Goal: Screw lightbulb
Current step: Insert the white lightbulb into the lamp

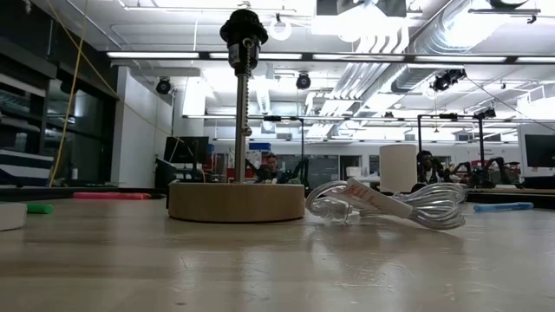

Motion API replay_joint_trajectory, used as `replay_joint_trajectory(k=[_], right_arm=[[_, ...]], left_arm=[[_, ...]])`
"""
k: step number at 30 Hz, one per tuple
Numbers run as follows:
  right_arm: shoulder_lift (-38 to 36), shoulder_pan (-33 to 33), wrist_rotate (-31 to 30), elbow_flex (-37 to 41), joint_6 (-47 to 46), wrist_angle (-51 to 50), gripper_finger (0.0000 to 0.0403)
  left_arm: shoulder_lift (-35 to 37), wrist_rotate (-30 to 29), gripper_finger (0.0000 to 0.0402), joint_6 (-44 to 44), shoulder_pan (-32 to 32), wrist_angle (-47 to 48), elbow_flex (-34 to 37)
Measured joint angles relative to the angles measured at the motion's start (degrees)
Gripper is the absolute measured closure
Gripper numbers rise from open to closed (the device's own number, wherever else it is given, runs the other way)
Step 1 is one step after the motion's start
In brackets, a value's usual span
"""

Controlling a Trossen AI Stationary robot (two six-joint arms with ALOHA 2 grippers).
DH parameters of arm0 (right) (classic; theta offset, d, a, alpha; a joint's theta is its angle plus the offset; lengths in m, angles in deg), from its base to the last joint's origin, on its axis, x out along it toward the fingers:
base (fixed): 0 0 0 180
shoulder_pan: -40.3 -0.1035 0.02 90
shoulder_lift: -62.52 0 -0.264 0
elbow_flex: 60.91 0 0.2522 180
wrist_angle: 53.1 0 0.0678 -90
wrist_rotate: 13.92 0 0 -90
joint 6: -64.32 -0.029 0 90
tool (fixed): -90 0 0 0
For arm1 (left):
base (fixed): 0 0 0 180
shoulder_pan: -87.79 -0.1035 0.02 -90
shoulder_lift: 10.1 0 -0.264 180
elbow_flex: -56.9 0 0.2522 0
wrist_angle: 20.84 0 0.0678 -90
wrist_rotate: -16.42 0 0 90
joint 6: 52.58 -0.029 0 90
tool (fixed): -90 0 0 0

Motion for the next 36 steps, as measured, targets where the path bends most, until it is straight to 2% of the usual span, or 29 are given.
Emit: replay_joint_trajectory(k=[3, 7, 10, 14, 25, 28, 31, 36], right_arm=[[-0.1, -0.5, -1.6, 1.2, 0.6, 11.1, 0.0139], [-0.1, -1.3, -2.0, 1.2, 0.8, 17.2, 0.0139], [0.0, -1.5, -1.9, 1.3, -3.9, 19.3, 0.0139], [0.0, -1.5, -1.8, 1.3, -13.3, 22.2, 0.0139], [-0.1, -1.2, -1.5, 1.3, -17.3, 20.8, 0.0136], [0.0, -0.4, -1.4, 1.3, -19.7, 18.1, 0.0117], [0.0, 0.6, -1.3, 1.3, -23.9, 16.9, 0.0079], [0.0, 1.5, -4.8, 1.3, -38.7, 17.1, 0.0016]], left_arm=[[-0.1, -5.4, 0.0298, 2.0, 1.0, 0.0, 0.3], [-1.1, -10.5, 0.0298, 0.3, 2.0, -4.6, 0.3], [-2.2, -11.5, 0.0298, 0.3, 1.9, -10.8, 0.2], [-2.8, -12.3, 0.0298, 0.3, 1.9, -12.8, 0.2], [-2.8, -12.2, 0.0298, 2.5, 1.9, -13.3, -0.8], [-2.8, -11.8, 0.0298, 1.9, 1.9, -13.4, -1.4], [-2.9, -11.5, 0.0298, 1.4, 2.0, -13.1, -1.6], [-4.1, -10.6, 0.0298, 1.3, 2.7, -13.0, -1.6]])
